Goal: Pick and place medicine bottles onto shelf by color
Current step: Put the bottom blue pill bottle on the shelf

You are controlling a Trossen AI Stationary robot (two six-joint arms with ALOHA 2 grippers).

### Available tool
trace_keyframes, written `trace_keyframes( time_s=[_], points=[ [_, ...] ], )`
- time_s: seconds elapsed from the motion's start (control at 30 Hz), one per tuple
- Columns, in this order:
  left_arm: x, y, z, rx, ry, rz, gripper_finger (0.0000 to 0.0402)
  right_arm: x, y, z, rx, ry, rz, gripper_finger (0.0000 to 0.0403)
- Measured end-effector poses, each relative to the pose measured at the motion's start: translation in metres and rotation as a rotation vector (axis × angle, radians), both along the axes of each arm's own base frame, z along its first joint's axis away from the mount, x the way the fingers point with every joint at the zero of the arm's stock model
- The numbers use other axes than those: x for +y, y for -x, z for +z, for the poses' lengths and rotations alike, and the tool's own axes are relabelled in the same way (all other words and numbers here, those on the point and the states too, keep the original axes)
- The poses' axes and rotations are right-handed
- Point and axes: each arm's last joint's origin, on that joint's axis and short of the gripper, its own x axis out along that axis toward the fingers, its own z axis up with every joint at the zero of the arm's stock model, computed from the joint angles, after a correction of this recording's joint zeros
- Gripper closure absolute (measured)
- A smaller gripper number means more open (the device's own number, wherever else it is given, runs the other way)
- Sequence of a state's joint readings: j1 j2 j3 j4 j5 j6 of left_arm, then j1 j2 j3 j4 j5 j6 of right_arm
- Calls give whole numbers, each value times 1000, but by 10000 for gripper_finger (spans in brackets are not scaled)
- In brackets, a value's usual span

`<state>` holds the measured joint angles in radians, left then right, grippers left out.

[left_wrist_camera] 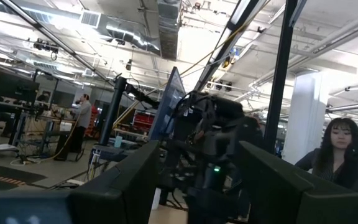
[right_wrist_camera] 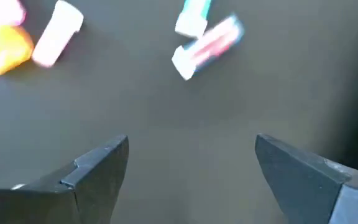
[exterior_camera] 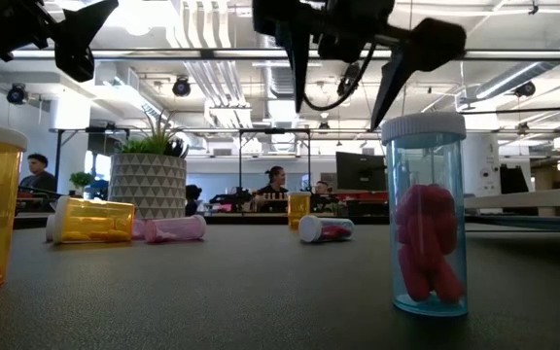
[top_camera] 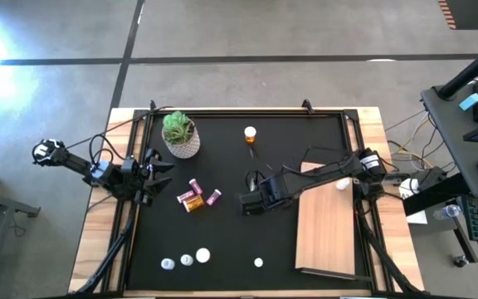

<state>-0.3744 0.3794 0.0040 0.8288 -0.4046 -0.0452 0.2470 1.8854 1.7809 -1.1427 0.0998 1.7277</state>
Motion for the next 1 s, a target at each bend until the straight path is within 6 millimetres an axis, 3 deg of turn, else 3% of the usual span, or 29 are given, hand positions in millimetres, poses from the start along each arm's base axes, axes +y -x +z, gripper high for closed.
trace_keyframes(
  time_s=[0.27, 0.5, 0.8, 1.0],
  points=[
    [0, 0, 0, 0, 0, 0, 202, 29, 6, 0, -10, -53, -2, 65],
    [0, 0, 0, 0, 0, 0, 202, 71, 16, 2, -55, -124, 89, 65],
    [0, 0, 0, -1, 0, 0, 202, 112, 14, -33, -27, -142, 125, 65],
    [0, 0, 0, 0, 0, 0, 202, 130, 1, -43, -10, -141, 169, 65]
  ],
)
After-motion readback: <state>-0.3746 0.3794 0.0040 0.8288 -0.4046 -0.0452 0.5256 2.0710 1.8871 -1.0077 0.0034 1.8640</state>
